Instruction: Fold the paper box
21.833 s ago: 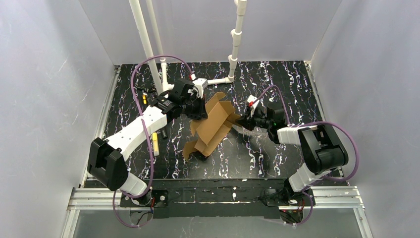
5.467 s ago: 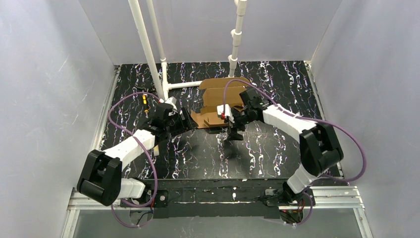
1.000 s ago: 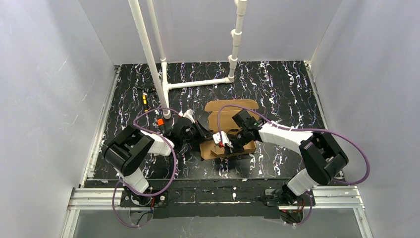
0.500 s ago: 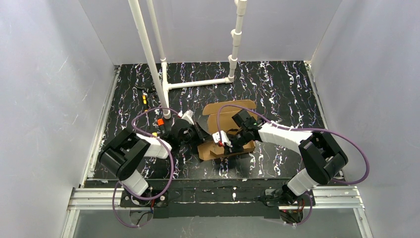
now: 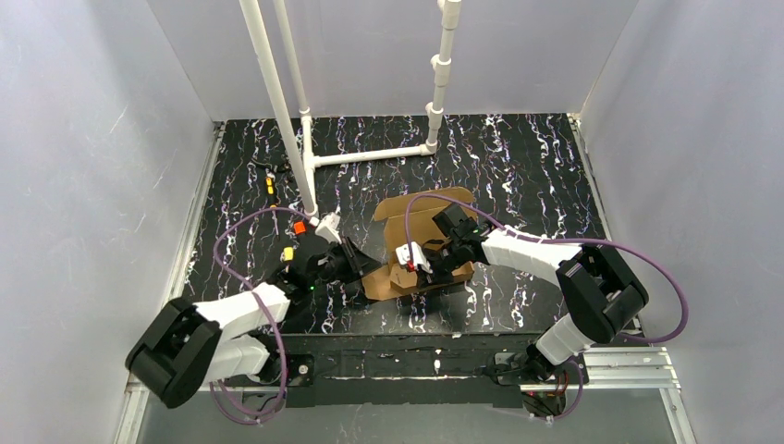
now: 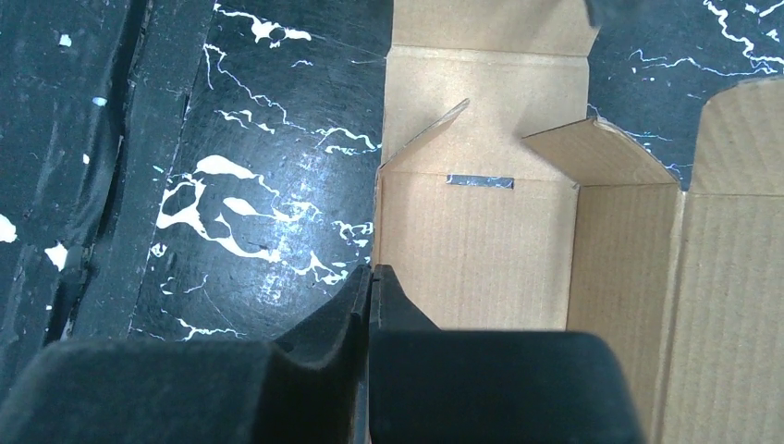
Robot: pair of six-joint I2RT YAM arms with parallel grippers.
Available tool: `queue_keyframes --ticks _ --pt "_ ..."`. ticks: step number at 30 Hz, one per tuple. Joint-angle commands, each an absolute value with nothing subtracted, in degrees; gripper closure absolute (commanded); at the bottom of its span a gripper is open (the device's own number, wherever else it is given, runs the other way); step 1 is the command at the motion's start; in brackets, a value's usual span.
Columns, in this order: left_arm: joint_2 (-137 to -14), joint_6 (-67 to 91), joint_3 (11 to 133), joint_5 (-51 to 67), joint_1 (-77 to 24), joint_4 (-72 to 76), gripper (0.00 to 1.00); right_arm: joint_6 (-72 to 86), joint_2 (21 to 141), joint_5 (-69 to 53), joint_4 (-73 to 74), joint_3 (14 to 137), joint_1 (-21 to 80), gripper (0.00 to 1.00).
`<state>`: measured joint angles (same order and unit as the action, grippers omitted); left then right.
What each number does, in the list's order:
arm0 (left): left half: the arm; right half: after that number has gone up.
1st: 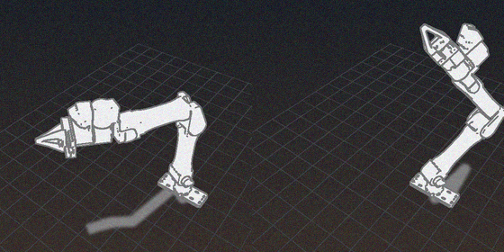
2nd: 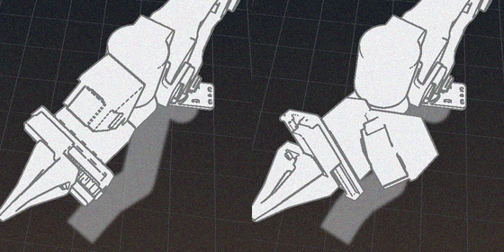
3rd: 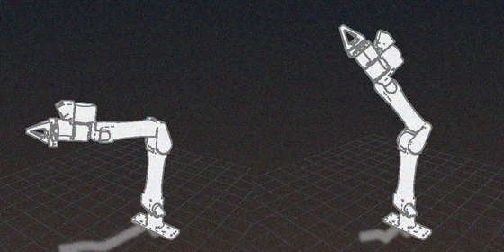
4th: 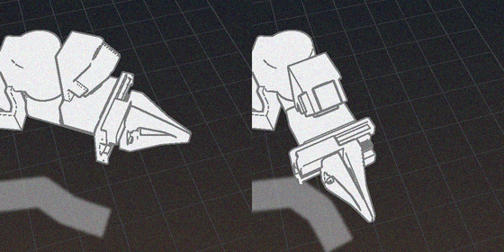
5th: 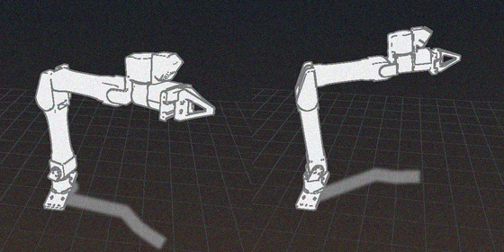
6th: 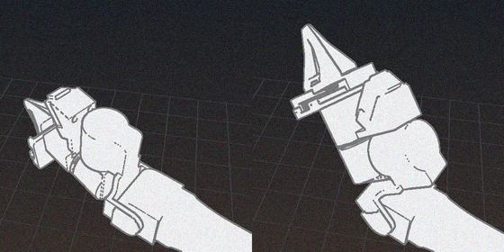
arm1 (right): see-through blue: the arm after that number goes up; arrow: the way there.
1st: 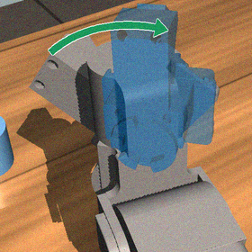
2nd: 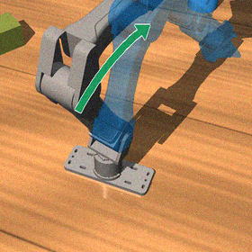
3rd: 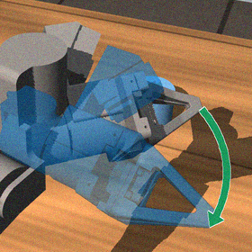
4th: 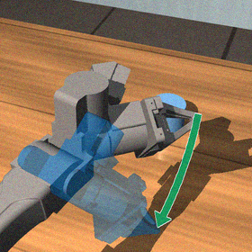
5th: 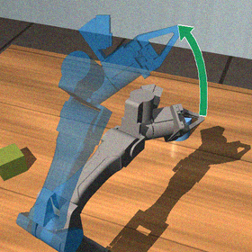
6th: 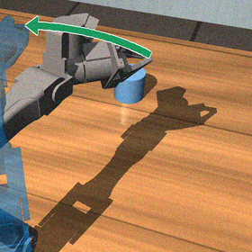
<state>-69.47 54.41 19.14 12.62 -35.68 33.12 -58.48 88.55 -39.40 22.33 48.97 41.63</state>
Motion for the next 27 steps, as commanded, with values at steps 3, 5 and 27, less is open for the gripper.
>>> queue_keyframes --ticks 3,5,27 --pt "-57.1 55.27 16.26 11.88 -35.33 19.13 0.92 -57.33 90.21 -37.71 21.74 49.22 41.31 0.92" --pt "-54.66 56.36 15.59 14.02 -35.52 16.69 0.94 -57.22 90.33 -37.71 21.54 49.22 41.26 0.92" --pt "-80.15 61.04 27.82 6.9 -47.26 23.05 0.95 -56.51 90.69 -38.47 20.83 48.94 41.31 0.91"
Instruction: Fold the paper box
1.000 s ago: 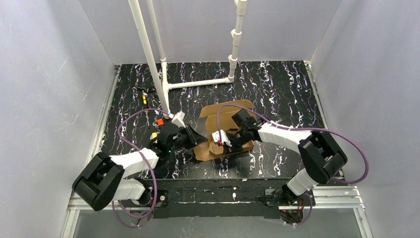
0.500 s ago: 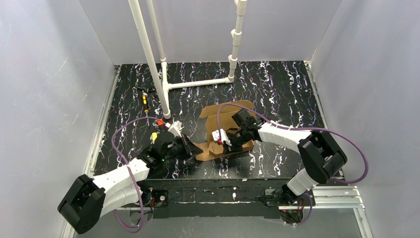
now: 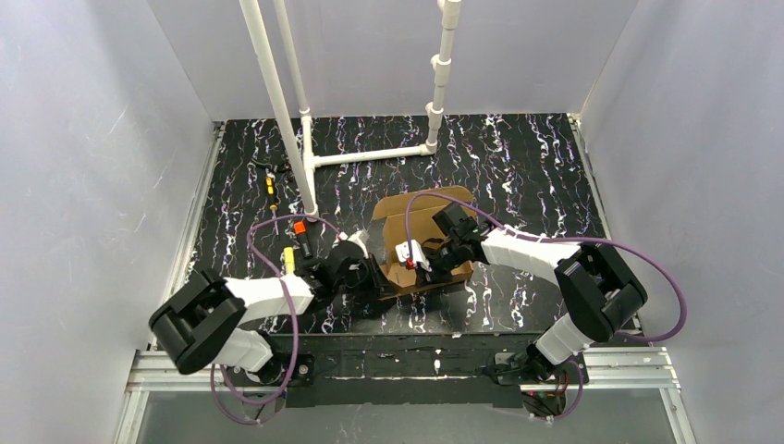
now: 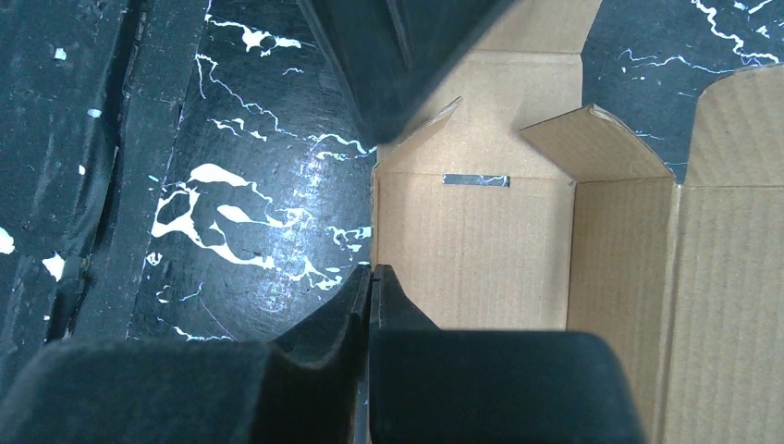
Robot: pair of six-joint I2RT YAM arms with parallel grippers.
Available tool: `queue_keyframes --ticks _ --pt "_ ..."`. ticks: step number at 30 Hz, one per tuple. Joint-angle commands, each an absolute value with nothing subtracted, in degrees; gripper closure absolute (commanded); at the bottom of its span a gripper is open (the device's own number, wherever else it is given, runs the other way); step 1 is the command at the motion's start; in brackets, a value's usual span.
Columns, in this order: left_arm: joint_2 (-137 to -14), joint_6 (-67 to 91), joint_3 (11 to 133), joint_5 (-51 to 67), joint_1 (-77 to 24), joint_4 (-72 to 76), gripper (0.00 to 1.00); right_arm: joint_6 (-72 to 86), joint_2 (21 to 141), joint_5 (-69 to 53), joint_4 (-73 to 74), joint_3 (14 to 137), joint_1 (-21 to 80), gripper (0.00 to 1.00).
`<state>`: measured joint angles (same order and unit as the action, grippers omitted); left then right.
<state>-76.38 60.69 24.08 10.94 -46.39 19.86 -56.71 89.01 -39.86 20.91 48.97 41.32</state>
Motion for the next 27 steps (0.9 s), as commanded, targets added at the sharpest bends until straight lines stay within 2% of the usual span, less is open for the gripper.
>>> queue_keyframes --ticks 1,6,15,21,27 --pt "-81.63 61.01 28.38 6.72 -47.35 23.7 0.95 -56.51 90.63 -38.47 20.79 48.95 41.3 0.91" --pt "-86.14 61.06 29.94 4.95 -48.22 25.98 0.96 -56.6 90.75 -38.67 20.74 48.79 41.26 0.91" --pt "-86.1 59.55 28.79 3.67 -48.52 28.16 0.95 -56.64 91.2 -38.55 20.75 48.87 41.31 0.91" --pt "-74.88 55.03 22.51 -3.11 -48.54 27.68 0.95 -56.43 91.19 -37.86 20.57 48.96 41.26 0.89" --pt "-63.84 50.81 19.35 -9.19 -46.67 21.14 0.94 -56.34 91.37 -37.92 20.65 49.04 41.22 0.89"
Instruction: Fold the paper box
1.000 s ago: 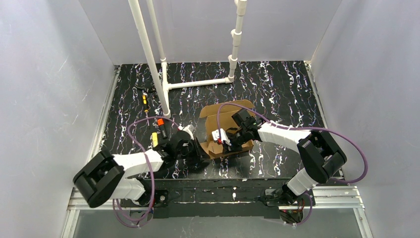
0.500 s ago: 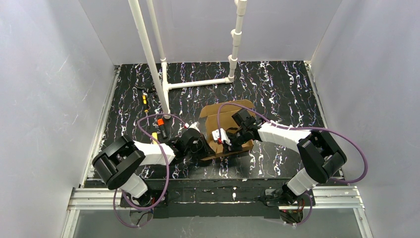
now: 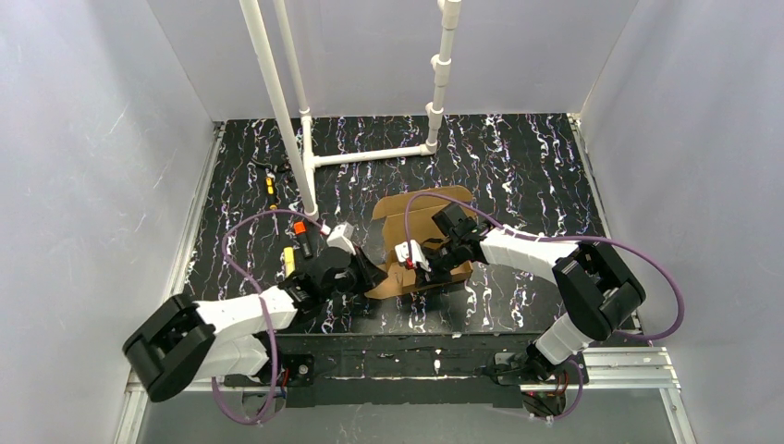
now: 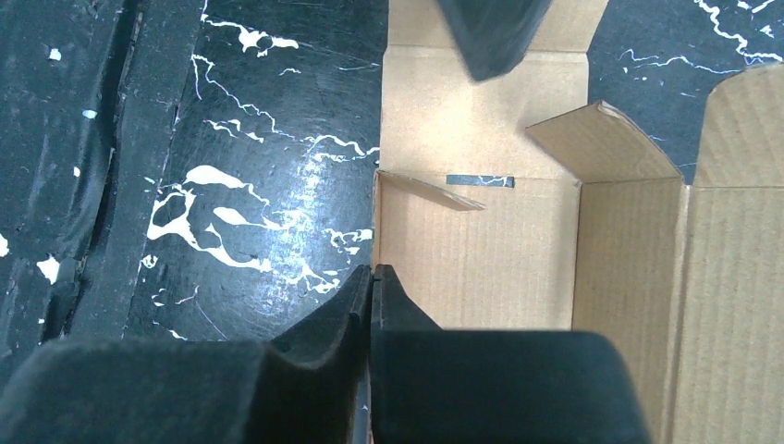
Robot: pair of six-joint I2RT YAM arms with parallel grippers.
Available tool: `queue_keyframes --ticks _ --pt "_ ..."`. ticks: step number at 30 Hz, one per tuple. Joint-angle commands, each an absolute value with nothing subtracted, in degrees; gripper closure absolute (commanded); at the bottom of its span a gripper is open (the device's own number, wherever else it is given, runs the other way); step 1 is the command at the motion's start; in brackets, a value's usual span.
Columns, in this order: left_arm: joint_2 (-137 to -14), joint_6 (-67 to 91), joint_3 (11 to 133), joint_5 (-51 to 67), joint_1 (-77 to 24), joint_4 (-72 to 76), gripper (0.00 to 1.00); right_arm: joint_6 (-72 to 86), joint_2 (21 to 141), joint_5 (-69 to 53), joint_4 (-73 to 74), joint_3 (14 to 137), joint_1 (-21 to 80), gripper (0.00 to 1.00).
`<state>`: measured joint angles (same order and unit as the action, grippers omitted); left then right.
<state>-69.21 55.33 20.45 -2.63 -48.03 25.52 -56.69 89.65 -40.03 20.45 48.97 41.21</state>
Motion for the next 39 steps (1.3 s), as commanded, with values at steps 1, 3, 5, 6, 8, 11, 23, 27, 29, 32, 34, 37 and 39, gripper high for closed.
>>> queue_keyframes --ticks 1,3,5,6,8,11,23,27,29,32,34,37,39 --pt "-62.91 50.15 19.33 -9.23 -45.76 20.61 0.94 -56.34 91.39 -37.93 20.65 49.04 41.22 0.89" --pt "-62.76 49.13 19.89 -8.48 -43.67 20.0 0.94 -56.34 91.43 -37.95 20.65 49.04 41.22 0.89" --pt "-63.86 48.1 21.2 -7.51 -41.74 19.57 0.94 -56.32 91.47 -37.88 20.65 49.03 41.22 0.89" --pt "-64.67 47.74 22.0 -6.96 -40.81 19.45 0.94 -56.34 91.45 -37.84 20.67 49.04 41.2 0.89" --pt "-67.28 47.34 23.82 -5.74 -39.32 19.51 0.95 -56.33 91.43 -37.79 20.66 49.04 41.22 0.89" --pt "-71.84 46.63 26.79 -3.01 -38.52 19.59 0.95 -56.29 91.53 -37.82 20.65 48.96 41.22 0.89" --pt "-83.33 49.04 30.98 8.43 -38.63 25.83 0.99 -56.34 91.75 -38.05 20.59 49.04 41.22 0.89" --pt "-85.91 50.86 30.68 9.88 -39.15 28.39 0.99 -56.34 91.76 -38.06 20.57 49.04 41.22 0.89" --pt "-87.1 51.45 30.72 10.31 -39.28 29.49 0.99 -56.34 91.83 -38.22 20.61 49.04 41.22 0.89" --pt "-88.76 52.24 31.22 10.1 -39.26 30.66 0.99 -56.29 91.89 -38.23 20.64 49.04 41.22 0.89" --pt "-89.7 52.99 31.81 9.64 -39.27 31.29 0.99 -56.34 91.89 -38.23 20.6 48.99 41.22 0.89" --pt "-91.1 54.01 32.84 8.79 -39.23 31.99 0.99 -56.42 91.99 -38.27 20.64 48.96 41.21 0.89" --pt "-92.12 54.76 33.4 8.47 -39.28 32.44 0.99 -56.51 91.91 -38.3 20.66 48.96 41.22 0.89"
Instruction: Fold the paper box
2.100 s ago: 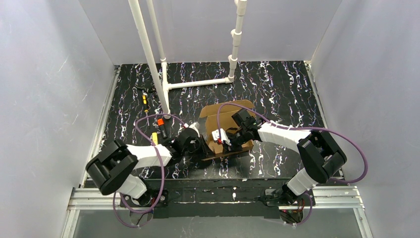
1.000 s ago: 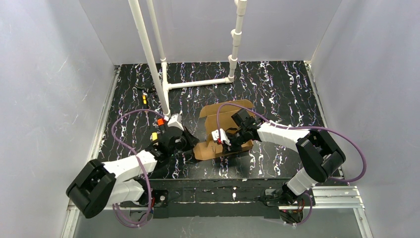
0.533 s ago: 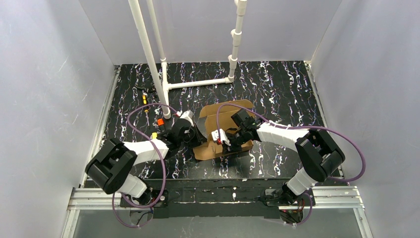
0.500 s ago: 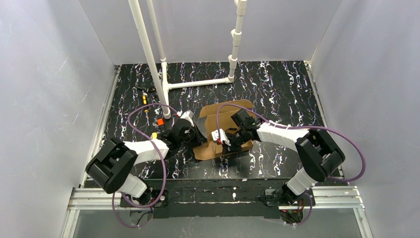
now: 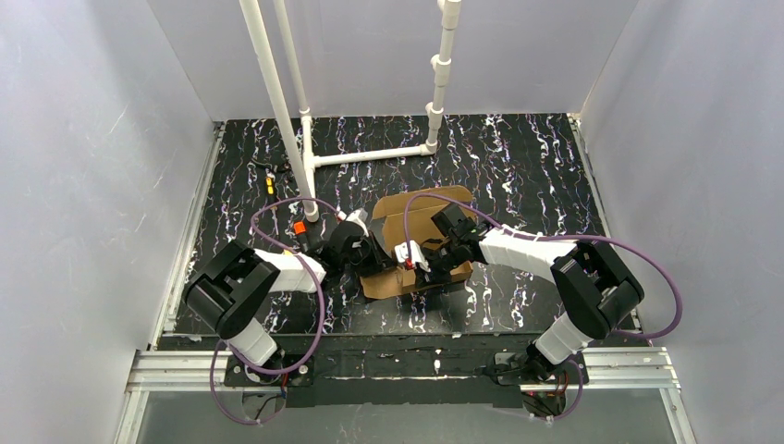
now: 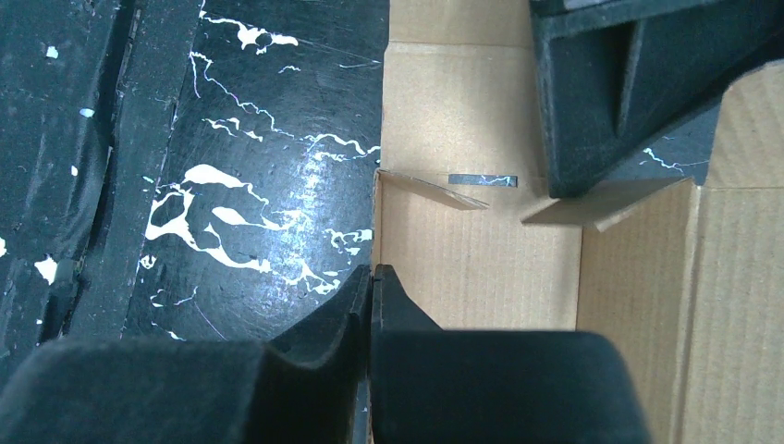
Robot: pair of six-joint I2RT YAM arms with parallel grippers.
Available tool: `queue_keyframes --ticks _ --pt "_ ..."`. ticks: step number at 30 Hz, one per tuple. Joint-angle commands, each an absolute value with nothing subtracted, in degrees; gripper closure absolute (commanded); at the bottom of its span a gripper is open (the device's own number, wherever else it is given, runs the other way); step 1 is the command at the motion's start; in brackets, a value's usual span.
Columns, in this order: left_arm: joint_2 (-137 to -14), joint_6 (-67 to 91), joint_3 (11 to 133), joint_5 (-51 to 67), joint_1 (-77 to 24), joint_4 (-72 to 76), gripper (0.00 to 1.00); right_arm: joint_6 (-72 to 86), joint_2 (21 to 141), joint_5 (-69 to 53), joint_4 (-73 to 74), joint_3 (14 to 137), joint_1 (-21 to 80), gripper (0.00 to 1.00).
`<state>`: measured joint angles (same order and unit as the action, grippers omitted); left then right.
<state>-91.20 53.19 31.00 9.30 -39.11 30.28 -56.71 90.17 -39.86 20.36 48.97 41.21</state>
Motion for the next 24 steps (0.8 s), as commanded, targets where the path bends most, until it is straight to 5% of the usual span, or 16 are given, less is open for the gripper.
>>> queue_keyframes --ticks 1,16,24 --pt "-92.45 55.28 33.59 8.19 -39.22 32.62 0.99 -56.51 91.93 -38.32 20.65 48.96 41.22 0.89" --pt "-94.94 59.39 33.53 4.8 -39.27 36.28 1.0 -56.3 92.28 -37.69 20.53 49.11 41.22 0.89" --pt "-72.06 53.23 21.72 4.59 -39.22 27.41 0.96 -55.0 92.55 -37.14 20.04 49.48 40.74 0.87"
